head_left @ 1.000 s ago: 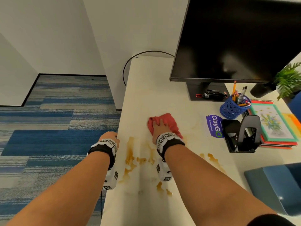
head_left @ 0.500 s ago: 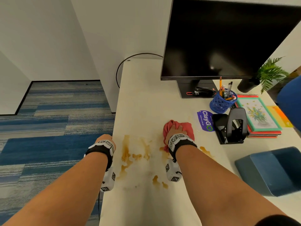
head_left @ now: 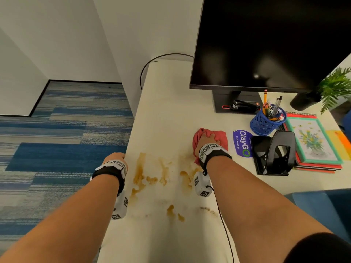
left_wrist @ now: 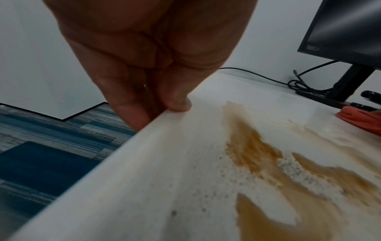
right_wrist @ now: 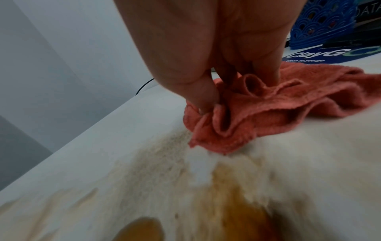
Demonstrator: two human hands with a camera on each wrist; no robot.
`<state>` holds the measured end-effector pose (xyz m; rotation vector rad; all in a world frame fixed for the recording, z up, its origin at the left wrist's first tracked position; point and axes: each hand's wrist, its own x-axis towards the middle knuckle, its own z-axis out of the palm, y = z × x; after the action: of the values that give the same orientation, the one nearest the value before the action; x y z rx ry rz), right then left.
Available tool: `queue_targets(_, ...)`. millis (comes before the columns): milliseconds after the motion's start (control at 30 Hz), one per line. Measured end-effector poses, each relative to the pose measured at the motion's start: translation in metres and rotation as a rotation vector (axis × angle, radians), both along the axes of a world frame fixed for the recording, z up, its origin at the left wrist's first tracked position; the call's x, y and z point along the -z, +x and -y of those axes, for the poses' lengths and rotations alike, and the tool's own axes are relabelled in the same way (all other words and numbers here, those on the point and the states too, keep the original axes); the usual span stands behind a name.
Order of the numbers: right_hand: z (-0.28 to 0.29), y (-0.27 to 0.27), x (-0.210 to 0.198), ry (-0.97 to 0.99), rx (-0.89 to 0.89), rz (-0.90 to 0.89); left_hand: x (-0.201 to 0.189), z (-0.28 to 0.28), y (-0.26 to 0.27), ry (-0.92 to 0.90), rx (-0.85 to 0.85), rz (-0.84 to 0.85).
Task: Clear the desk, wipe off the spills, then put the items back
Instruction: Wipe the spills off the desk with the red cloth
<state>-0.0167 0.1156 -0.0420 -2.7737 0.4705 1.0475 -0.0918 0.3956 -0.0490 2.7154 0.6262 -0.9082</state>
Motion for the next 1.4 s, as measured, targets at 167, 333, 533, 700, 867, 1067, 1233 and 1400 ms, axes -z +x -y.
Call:
queue_targets(167,0.005,0.026,0.005,-0.020,-0.029,0.029,-0.004,0.000,0.002,0.005,-0.026,-0.022)
queue_targets(333,0.010,0.043,0.006,-0.038,-0.112,0.051,-0.002,-0.004,0.003,-0.040,-0.059,-0.028)
queue_targets(533,0.017,0.030,0.005,0.000,-0.141,0.058,-0.004,-0.002,-0.005,-0.024,-0.077,0.007)
queue_targets(700,0.019,0.003,0.004,0.004,-0.200,0.067,-0.010,0.004,-0.020,0.027,-0.094,0.035)
queue_targets(867,0.018,-0.026,0.003,0.022,-0.254,0.084,-0.017,0.008,-0.040,0.014,-0.098,0.010)
queue_targets(1067,-0.004,-0.052,-0.002,0.049,-0.269,0.089,-0.021,0.005,-0.061,0.055,-0.043,-0.066)
queue_targets(1233,-0.049,-0.079,-0.004,0.070,-0.422,0.104,-0.011,-0.004,-0.068,0.007,-0.048,-0.051)
queue_targets(1400,-0.045,-0.099,0.001,0.058,-0.495,0.205,-0.007,-0.010,-0.069,-0.005,-0.011,-0.042)
